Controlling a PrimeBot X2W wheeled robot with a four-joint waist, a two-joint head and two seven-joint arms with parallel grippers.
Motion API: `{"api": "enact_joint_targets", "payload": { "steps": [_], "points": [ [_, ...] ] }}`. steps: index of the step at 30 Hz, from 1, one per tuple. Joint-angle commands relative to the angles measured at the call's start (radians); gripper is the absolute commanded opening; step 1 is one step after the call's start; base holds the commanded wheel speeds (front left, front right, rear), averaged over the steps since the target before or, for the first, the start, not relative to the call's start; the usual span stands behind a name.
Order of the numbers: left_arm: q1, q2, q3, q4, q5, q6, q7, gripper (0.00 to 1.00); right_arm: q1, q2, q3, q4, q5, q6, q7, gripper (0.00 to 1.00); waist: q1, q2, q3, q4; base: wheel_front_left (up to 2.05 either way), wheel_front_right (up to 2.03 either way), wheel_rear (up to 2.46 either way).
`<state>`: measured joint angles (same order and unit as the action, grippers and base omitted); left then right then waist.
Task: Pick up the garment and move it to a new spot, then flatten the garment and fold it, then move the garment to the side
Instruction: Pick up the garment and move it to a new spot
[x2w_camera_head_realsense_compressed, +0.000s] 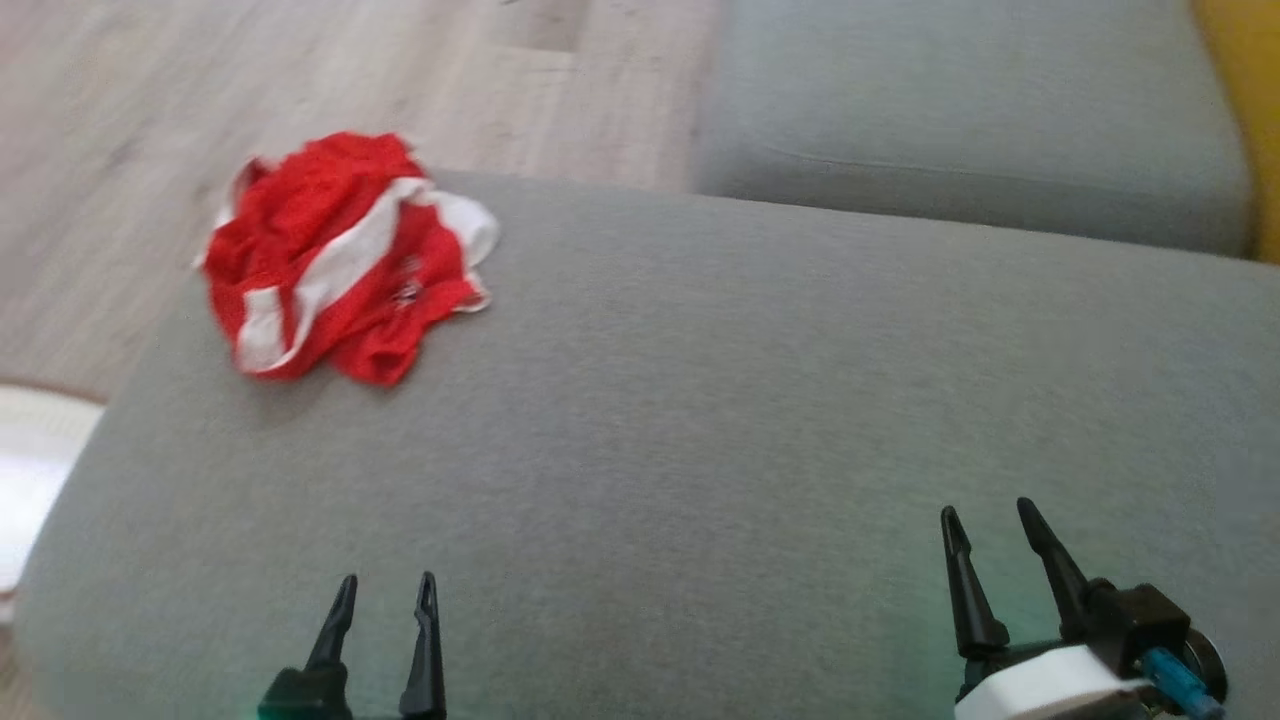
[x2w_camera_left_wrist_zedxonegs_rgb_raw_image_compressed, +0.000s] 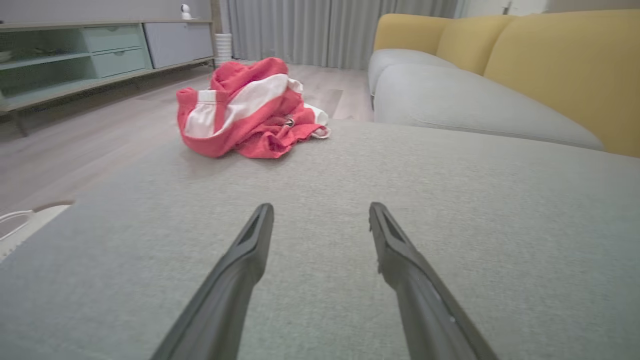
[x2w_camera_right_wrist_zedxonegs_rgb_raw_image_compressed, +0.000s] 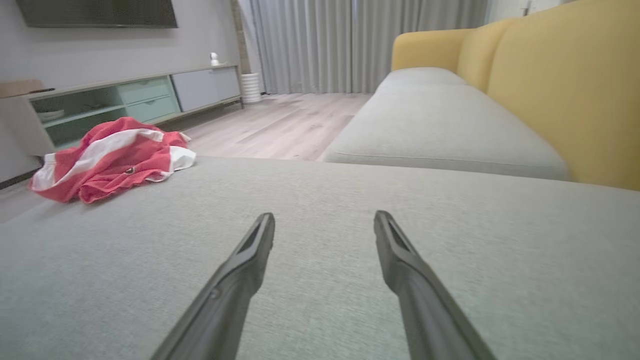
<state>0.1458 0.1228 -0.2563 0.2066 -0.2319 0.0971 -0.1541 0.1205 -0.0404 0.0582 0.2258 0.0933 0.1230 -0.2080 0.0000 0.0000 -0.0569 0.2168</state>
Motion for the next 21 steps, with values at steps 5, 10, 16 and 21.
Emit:
{"api": "enact_joint_targets", "payload": {
  "steps": [5,10,16,21],
  "points": [
    [-0.059,0.023,0.040,-0.048,0.000,0.010,0.000,1.00,-0.039,-0.010,0.033,-0.018,0.013,0.008,-0.019,1.00,0.0000,0.0000,0.011,0.180,0.00,0.00,0.00],
    [-0.060,0.032,0.049,-0.057,-0.006,0.017,-0.002,1.00,-0.050,-0.010,0.045,-0.006,0.015,0.008,-0.024,1.00,0.0000,0.0000,0.012,0.265,0.00,0.00,0.00],
    [-0.042,0.032,0.075,-0.082,-0.021,0.044,-0.020,1.00,-0.085,-0.010,0.083,0.005,0.003,0.008,-0.016,1.00,0.0000,0.0000,0.032,0.287,0.00,0.00,0.00],
    [-0.032,0.029,0.081,-0.090,-0.028,0.055,-0.030,1.00,-0.104,-0.010,0.102,0.014,-0.002,0.008,-0.012,1.00,0.0000,0.0000,0.038,0.292,0.00,0.00,0.00]
  ]
}}
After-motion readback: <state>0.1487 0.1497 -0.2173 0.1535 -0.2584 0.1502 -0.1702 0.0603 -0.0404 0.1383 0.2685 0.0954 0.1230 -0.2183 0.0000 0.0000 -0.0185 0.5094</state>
